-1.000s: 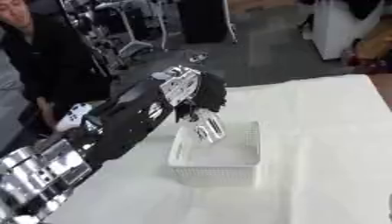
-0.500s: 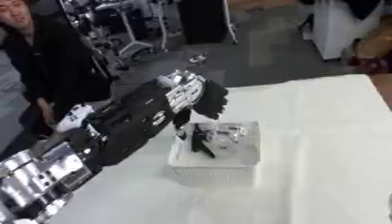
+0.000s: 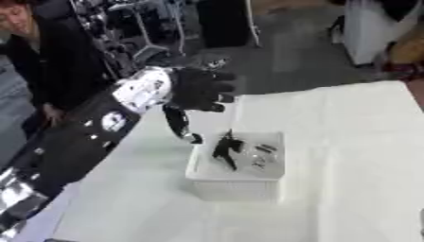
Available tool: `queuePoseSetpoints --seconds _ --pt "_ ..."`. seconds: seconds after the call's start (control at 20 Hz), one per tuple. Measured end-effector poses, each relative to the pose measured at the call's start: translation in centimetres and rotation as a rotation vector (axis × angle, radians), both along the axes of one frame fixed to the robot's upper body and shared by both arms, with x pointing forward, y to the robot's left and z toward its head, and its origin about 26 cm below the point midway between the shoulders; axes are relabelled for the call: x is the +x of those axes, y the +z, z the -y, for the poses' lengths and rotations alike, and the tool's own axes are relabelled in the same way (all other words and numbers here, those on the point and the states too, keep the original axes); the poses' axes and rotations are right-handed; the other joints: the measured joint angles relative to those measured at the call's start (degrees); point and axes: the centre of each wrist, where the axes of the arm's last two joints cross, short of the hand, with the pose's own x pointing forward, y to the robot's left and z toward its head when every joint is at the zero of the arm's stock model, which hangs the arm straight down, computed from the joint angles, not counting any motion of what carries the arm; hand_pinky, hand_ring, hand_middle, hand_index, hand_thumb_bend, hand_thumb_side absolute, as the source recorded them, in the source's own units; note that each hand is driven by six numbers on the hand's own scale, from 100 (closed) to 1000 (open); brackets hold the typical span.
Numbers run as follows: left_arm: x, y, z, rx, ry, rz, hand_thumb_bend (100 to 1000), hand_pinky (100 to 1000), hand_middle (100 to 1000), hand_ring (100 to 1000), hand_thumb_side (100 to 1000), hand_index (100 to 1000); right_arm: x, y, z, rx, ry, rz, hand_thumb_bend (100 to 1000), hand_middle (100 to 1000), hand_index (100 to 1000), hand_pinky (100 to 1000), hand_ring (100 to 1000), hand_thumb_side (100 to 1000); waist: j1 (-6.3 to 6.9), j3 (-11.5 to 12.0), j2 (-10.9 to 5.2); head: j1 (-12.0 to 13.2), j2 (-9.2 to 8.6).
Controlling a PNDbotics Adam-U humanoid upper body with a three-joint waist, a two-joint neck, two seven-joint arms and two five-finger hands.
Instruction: Pick up objects on the table and place them in the box.
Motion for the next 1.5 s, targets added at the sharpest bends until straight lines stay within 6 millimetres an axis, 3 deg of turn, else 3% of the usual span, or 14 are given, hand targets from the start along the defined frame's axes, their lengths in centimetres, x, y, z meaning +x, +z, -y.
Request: queuePoseSetpoints --seconds 0.05,0.1,0.25,0.45,0.6,0.8,1.05,1.25,1.5 --pt "-0.7 -0.2 -1.0 -0.147 -0.017 -0.015 120 803 756 764 1000 762 0.0 0.0 0.1 -0.001 -0.004 0.001 100 585 861 465 543 1000 -0.14 0.3 0.0 -0.2 -0.23" --pt "-1.2 -0.4 -1.6 -0.272 -0.031 -0.032 146 654 722 642 1000 767 0.0 0.0 0.2 -0.002 -0.009 0.001 100 584 859 460 541 1000 -0.4 0.5 -0.01 -0.2 -0.32" --pt "-2.5 -1.6 -2.1 -0.688 -0.112 -0.102 183 583 699 583 1000 785 0.1 -0.3 0.6 -0.008 -0.025 -0.012 100 583 857 456 540 1000 -1.42 1.7 -0.48 -0.2 -0.78" --pt "-4.9 -4.2 0.1 -1.191 -0.326 -0.224 227 558 677 548 1000 796 0.1 -0.7 1.0 -0.011 -0.042 -0.03 107 583 854 450 538 1000 -3.11 2.9 -0.92 -0.3 -1.56" --pt "-7.4 -5.2 2.5 -1.432 -0.524 -0.285 245 553 661 541 1000 790 0.1 -0.8 1.2 -0.013 -0.048 -0.035 116 583 852 448 538 1000 -4.14 3.7 -0.92 -0.8 -2.66" --pt "-10.4 -4.8 5.0 -1.581 -0.725 -0.315 250 525 631 513 1000 769 0.2 -0.8 1.5 -0.008 -0.062 -0.035 117 583 850 449 538 1000 -5.96 5.1 -0.93 -2.2 -3.33" --pt "-11.7 -4.7 6.2 -1.632 -0.828 -0.354 246 511 636 509 1000 768 0.3 -0.9 2.1 0.016 -0.096 -0.036 133 582 851 442 536 1000 -7.91 6.2 -0.93 -4.3 -5.06" --pt "-11.8 -4.9 6.5 -1.639 -0.831 -0.385 246 501 634 503 1000 770 0.3 -1.0 2.5 0.015 -0.117 -0.041 135 582 849 443 537 1000 -8.21 6.9 -0.93 -4.8 -6.88" --pt "-11.9 -5.7 6.8 -1.676 -0.833 -0.479 247 489 647 503 1000 802 0.3 -1.0 2.5 0.014 -0.121 -0.042 131 582 851 443 536 1000 -8.02 6.7 -0.9 -4.7 -7.8"
